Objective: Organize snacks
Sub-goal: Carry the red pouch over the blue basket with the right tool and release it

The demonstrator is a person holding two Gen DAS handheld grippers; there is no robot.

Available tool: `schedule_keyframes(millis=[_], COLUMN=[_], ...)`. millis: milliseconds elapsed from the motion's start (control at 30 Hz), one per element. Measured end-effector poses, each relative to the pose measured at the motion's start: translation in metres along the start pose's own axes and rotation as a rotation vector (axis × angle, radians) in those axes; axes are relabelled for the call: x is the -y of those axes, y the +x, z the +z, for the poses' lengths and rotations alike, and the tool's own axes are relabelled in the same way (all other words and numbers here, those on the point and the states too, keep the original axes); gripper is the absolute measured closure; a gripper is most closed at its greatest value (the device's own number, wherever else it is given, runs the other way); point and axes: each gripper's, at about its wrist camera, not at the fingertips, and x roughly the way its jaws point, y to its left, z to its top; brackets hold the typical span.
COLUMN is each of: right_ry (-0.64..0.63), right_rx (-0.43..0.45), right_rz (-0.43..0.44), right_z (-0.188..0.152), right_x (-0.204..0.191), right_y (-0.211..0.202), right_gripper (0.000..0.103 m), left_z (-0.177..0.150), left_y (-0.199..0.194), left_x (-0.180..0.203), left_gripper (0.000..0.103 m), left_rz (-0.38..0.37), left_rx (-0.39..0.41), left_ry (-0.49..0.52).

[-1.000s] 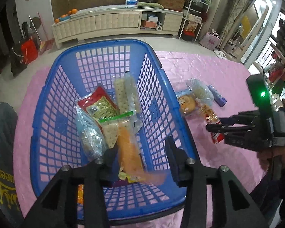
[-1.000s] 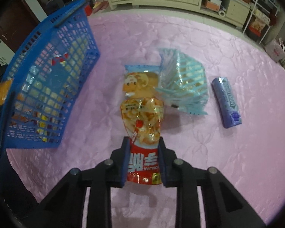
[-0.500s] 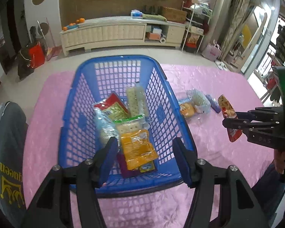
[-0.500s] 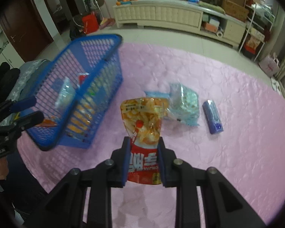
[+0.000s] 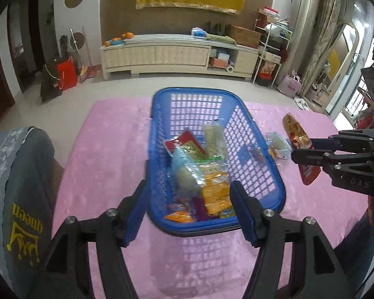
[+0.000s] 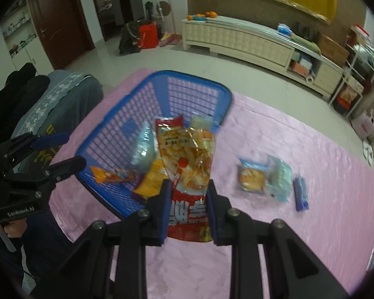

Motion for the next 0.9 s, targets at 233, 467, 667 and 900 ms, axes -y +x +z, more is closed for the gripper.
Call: schedule_keyframes(millis=[233, 467, 667, 900], right_ry=[-0.090, -0.120, -0.164, -0.185], right_rx=[-0.035, -0.079, -0.131, -0.126], right_rz=[-0.016, -0.048, -0.104, -0.158], right_z=[0.012, 0.023, 0.025, 0.020], right_x=[-0.041, -0.060, -0.064, -0.065], right_y=[0.024, 0.052, 0.074, 0.075], right_gripper=[0.073, 0.073, 0.072, 0.069], left_z=[-0.003, -0.006, -0.008, -0.008], left_y=[-0.001, 0.007, 0.014, 0.016], left_x=[-0.022, -0.035, -0.030, -0.030], left_gripper=[0.039, 0.039, 0.039, 0.039], left_rz=[0.005, -0.009, -0.013, -0.005], left_rx=[-0.004, -0.018, -0.040, -0.056], left_ry=[-0.010, -0.036, -0.022, -0.037])
